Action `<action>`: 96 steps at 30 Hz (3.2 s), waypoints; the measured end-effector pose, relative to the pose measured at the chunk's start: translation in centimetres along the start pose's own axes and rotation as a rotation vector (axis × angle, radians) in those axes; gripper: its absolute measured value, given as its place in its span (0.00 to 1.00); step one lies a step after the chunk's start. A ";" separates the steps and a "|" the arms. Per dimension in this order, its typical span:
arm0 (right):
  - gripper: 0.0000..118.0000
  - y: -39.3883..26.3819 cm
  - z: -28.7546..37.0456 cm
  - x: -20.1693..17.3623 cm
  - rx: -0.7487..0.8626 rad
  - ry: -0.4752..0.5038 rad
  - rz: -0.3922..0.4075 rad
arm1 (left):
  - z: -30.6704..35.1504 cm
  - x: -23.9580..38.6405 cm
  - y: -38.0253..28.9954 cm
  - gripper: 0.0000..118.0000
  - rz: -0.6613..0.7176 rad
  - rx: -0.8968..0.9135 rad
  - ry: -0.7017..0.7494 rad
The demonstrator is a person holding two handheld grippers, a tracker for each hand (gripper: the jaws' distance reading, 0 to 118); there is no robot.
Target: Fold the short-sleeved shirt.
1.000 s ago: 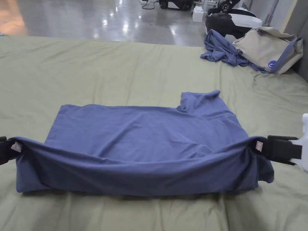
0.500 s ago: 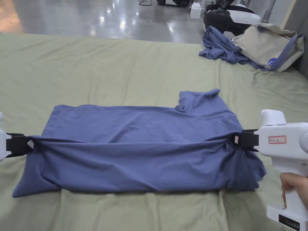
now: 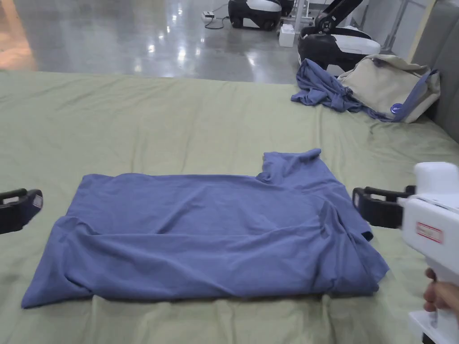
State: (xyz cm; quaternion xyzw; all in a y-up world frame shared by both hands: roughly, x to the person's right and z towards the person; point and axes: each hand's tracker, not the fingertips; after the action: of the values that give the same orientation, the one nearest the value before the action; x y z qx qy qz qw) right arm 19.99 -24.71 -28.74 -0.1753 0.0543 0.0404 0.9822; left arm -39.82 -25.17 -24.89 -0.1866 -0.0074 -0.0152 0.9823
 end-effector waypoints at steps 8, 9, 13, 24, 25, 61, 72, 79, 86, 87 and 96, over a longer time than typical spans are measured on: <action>0.97 -2.9 16.9 -2.9 0.306 -0.101 0.015 | 14.7 4.0 -2.7 0.83 -0.014 0.212 0.068; 0.96 -3.7 17.9 -3.3 0.308 -0.140 0.016 | 15.7 4.2 -3.6 0.80 -0.001 0.212 0.065; 0.02 -7.5 20.3 -4.0 0.313 -0.120 -0.034 | 18.1 5.4 -7.2 0.00 0.057 0.256 0.154; 0.02 -7.6 17.2 -3.4 0.197 -0.098 -0.058 | 14.5 2.1 -9.3 0.00 0.064 0.043 0.029; 0.02 -7.5 17.1 -3.4 0.192 -0.084 -0.057 | 13.3 1.5 -9.2 0.00 0.042 0.003 -0.028; 1.00 -7.1 8.0 -2.3 -0.231 0.102 0.124 | -1.5 2.5 -8.7 0.08 -0.216 -0.386 -0.215; 0.98 -9.9 -4.0 0.2 -0.487 0.169 0.067 | -0.6 2.4 -6.9 0.08 -0.173 -0.334 -0.193; 0.90 -10.2 -5.5 0.6 -0.515 0.218 0.019 | -0.5 1.9 -6.6 0.08 -0.155 -0.335 -0.196; 0.20 -10.3 -5.5 0.7 -0.500 0.293 0.000 | -0.9 1.6 -6.4 0.08 -0.123 -0.337 -0.203; 0.19 -10.1 -5.5 0.9 -0.482 0.309 -0.028 | -0.9 1.5 -6.5 0.08 -0.120 -0.337 -0.207; 0.17 -8.8 -4.7 2.4 -0.485 0.359 -0.037 | -0.8 0.2 -5.5 0.08 -0.082 -0.330 -0.216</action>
State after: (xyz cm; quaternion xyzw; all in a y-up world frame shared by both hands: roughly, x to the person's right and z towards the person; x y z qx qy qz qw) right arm 22.80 -34.47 -30.36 -0.4102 0.2129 0.0027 0.8868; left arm -39.78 -30.64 -23.63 -0.3454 -0.1177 -0.0362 0.9303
